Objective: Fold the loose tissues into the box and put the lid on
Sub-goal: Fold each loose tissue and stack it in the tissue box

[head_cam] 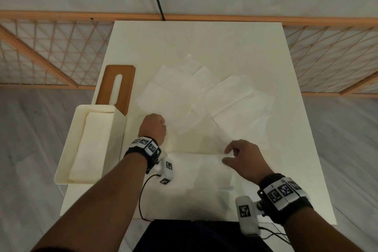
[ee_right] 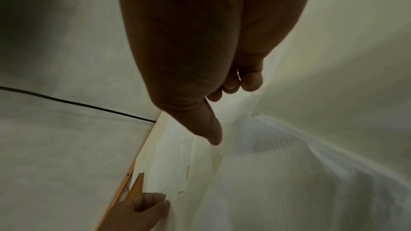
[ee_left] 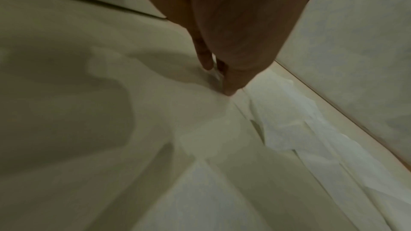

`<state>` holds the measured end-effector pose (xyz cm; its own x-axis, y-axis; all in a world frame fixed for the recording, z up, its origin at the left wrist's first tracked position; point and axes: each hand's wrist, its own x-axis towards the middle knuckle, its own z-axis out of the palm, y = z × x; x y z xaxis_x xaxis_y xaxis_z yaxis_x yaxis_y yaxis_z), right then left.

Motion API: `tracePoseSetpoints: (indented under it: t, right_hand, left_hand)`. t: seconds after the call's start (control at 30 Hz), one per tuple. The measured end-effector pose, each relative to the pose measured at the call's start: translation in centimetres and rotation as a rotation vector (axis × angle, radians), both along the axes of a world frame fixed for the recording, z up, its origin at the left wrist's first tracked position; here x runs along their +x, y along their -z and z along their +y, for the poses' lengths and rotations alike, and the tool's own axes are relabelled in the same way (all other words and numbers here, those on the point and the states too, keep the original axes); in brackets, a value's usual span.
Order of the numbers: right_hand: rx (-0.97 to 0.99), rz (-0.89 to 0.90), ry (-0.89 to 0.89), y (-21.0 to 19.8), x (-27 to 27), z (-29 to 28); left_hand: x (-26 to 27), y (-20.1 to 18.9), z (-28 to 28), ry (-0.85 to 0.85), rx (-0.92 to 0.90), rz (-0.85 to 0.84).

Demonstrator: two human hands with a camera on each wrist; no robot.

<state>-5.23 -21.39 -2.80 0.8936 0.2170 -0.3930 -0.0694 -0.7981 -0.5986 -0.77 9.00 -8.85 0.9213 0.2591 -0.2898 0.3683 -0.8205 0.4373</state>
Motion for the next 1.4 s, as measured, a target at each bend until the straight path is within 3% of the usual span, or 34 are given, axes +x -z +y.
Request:
tracePoseSetpoints:
  t: [0.23, 0.47, 0.63, 1.0, 1.1, 1.2, 1.4]
  right_hand:
    - [0.039, 0.000, 0.008, -0.3, 1.0, 0.1]
    - [0.173, -0.219, -0.126, -1.9, 3.8, 4.2]
    - [0.163, -0.270, -0.232, -3.5, 5.3, 7.6]
    - [-0.003, -0.178, -0.269, 0.1, 4.1, 8.3]
    - [-0.021, -0.155, -0.247, 0.4, 4.1, 8.0]
    - [-0.022, -0.152, -0.255, 0.8, 3.8, 8.0]
    - [-0.037, -0.129, -0.260, 1.6, 3.4, 8.3]
  left_hand:
    - [0.4, -0.9, -0.1, 0.003, 0.045, -0.079]
    - [1.1, -9.5, -0.1, 0.109, -0.024, -0.253]
    - [1.5, -13.6, 0.1, 0.295, 0.014, -0.126]
    - [-2.3, -6.9, -0.6, 0.245, -0.225, -0.075]
    - [-2.4, -5.9, -0.6, 0.276, -0.168, -0.055]
    - [-2.1, -5.1, -0.9, 0.193, -0.151, -0.060]
    - [-0.5, -4.5, -1.5, 0.297, 0.048, 0.162]
